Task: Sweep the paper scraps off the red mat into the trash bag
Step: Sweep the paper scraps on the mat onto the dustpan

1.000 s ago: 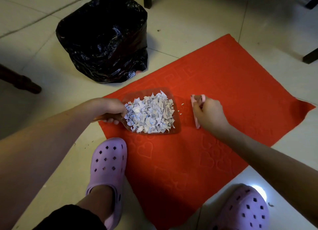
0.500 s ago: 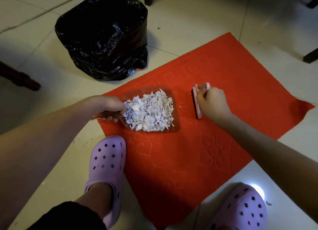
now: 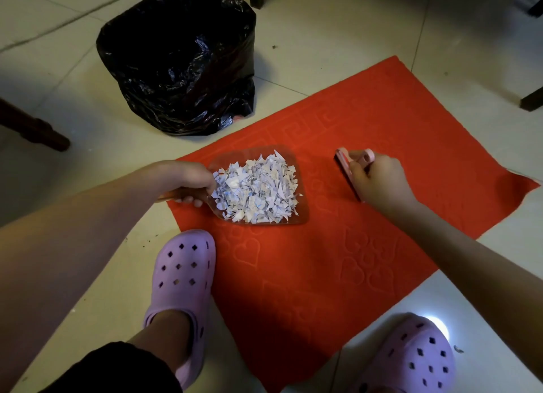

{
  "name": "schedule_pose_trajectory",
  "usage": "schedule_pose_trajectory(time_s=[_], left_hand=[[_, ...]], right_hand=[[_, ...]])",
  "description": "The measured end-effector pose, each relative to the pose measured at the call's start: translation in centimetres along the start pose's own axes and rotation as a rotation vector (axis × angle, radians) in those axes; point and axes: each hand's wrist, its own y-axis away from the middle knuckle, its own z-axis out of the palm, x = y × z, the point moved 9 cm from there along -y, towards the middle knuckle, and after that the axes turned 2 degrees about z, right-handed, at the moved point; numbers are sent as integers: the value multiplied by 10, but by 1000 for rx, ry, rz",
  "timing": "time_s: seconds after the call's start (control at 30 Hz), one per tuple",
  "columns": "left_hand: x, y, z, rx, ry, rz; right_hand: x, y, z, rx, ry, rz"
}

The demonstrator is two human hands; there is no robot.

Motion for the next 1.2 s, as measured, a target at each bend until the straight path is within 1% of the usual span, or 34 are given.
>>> schedule_pose_trajectory(time_s=[0.07, 0.17, 0.23, 0.27, 0.37, 0.43, 0.57, 0.63, 0.7, 0.8, 0.93, 0.97, 1.07, 1.2], left_hand=[[0, 0, 0, 6, -1, -2], [1, 0, 0, 4, -13, 0], [0, 0, 0, 3, -13, 3], [0, 0, 0, 4, -10, 6], [-1, 1, 1, 2, 4, 16], [-1, 2, 1, -4, 4, 16], [-4, 3, -5, 1, -13, -1], [-6, 4, -9, 7, -22, -11], [-10, 5, -12, 11, -24, -23], [-17, 5, -13, 14, -20, -41], [-18, 5, -12, 16, -16, -39], [-17, 6, -11, 15, -15, -37], [-16, 7, -11, 17, -9, -22], [-19, 7, -14, 20, -16, -21]], right_hand=[[-2, -3, 6, 13, -13, 23], [-25, 5, 25, -86, -27, -43], [-42, 20, 33, -159, -107, -91], [-49, 30, 31, -163, -146, -121], [-55, 53, 10, -62, -224, -161], [-42, 53, -1, -5, -216, -122], [-3, 26, -15, 115, -136, 15], [0, 15, -7, 90, -93, 36], [-8, 13, 10, 22, -57, 2], [-33, 21, 37, -78, -80, -80], [-67, 29, 45, -142, -137, -114], [-74, 31, 40, -139, -160, -132], [-75, 30, 15, -48, -239, -139], [-53, 20, 9, -12, -112, -79]])
